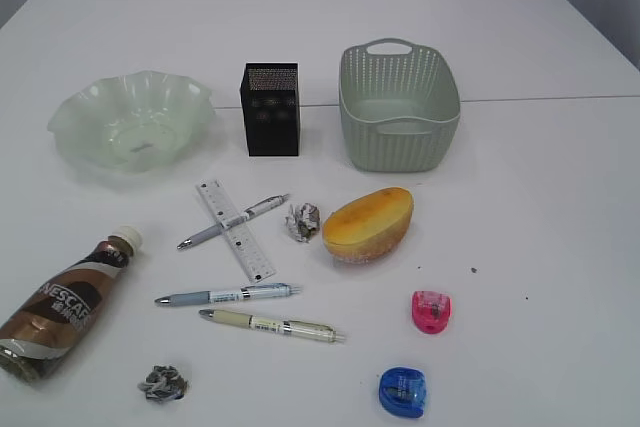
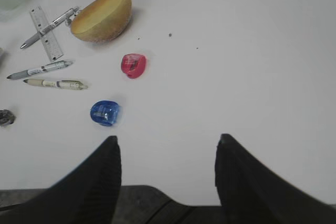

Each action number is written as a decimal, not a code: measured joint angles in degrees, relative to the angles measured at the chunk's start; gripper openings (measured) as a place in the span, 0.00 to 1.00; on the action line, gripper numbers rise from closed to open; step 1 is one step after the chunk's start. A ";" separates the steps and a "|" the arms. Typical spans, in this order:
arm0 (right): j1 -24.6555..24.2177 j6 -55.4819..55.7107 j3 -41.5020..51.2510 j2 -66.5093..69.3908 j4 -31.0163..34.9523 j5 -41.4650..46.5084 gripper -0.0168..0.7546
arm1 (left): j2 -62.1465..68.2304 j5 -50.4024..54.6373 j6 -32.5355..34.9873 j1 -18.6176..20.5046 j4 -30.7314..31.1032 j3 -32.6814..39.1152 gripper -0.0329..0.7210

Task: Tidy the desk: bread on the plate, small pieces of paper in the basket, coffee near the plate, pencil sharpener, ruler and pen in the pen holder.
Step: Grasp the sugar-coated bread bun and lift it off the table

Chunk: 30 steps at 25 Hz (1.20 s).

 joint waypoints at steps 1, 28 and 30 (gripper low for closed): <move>0.00 0.37 0.00 2.52 1.13 -1.26 0.59 | 2.08 0.24 0.44 -0.03 -0.80 -1.00 0.72; 0.00 -11.72 -40.08 73.56 -8.95 6.02 0.65 | 48.21 -0.73 11.08 -18.32 -2.64 -28.73 0.84; 0.00 -11.72 -40.65 74.97 -8.85 5.92 0.65 | 53.86 -0.87 11.08 -20.23 -2.01 -32.18 0.86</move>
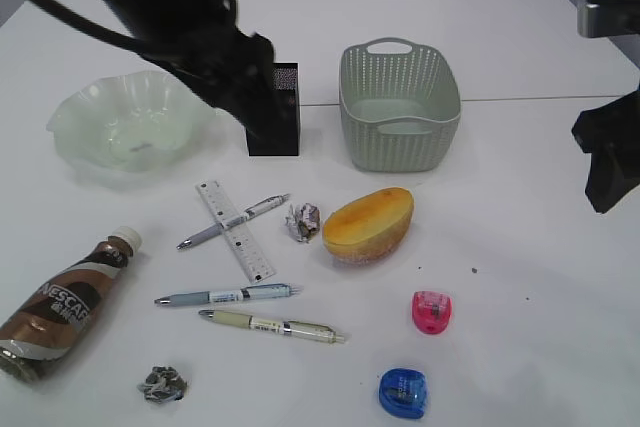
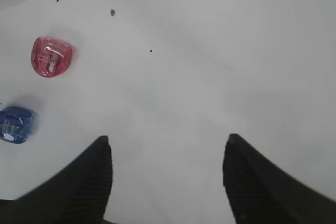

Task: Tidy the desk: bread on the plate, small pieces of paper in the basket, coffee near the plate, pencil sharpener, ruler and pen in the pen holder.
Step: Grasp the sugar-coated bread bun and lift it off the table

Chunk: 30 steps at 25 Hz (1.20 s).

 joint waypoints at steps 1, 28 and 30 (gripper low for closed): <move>0.00 0.03 -0.14 0.43 0.00 0.00 0.65 | 2.81 -0.14 0.02 -0.68 0.23 -2.00 0.87; 0.00 0.13 -0.24 0.93 -0.54 0.13 0.66 | 31.67 -8.43 0.12 -5.65 0.83 -19.75 0.87; 0.00 0.13 -0.24 0.93 -0.54 0.03 0.66 | 32.81 -8.66 0.25 -5.75 0.63 -20.08 0.87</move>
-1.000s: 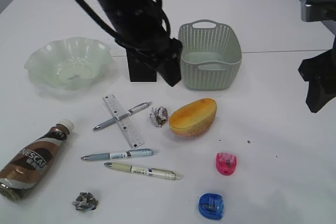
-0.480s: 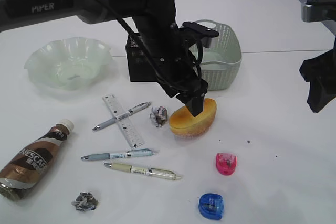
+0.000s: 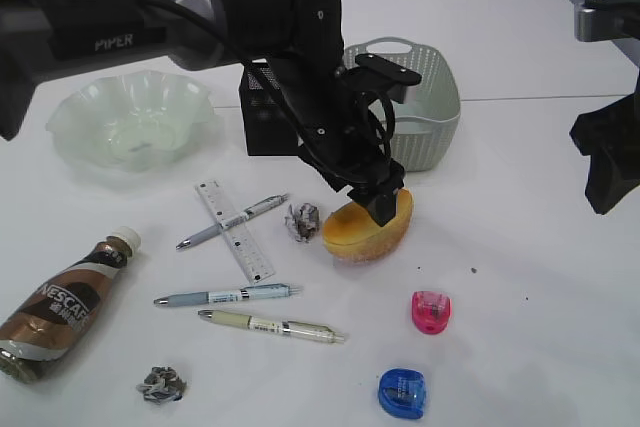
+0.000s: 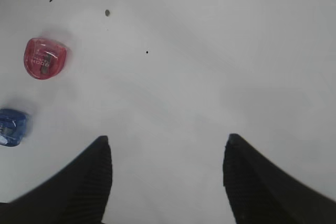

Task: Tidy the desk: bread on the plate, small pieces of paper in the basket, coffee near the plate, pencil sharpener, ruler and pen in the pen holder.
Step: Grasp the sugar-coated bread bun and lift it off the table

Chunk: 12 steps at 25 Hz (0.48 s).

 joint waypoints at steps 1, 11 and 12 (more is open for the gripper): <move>0.00 0.00 0.00 0.00 0.00 0.00 0.66 | 0.28 -0.37 0.00 0.01 -0.25 -0.05 0.87; 0.00 0.00 0.00 0.00 0.00 -0.22 0.66 | 3.62 -2.63 0.00 -0.12 -1.08 -0.14 0.85; 0.00 0.00 0.00 0.00 0.00 -0.26 0.66 | 3.90 -2.63 0.00 -0.12 -1.08 -0.14 0.84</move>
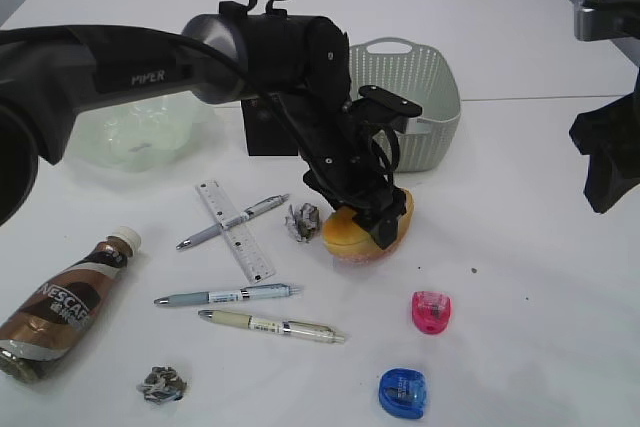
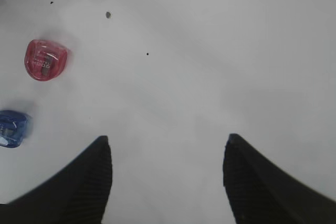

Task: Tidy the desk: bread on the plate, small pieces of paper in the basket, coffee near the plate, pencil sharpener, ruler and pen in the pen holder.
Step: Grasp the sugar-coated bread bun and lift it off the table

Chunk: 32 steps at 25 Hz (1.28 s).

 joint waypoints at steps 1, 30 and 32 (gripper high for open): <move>0.00 0.00 0.00 0.00 0.00 0.00 0.66 | 0.39 -0.05 0.00 0.00 0.00 0.00 0.84; 0.00 -0.11 0.00 0.00 -2.06 -0.60 0.66 | -7.16 11.19 -14.42 0.00 1.52 -1.27 0.27; 0.00 -0.11 0.00 0.00 -2.05 -0.60 0.66 | -8.14 13.68 -17.88 0.00 4.46 -1.27 0.27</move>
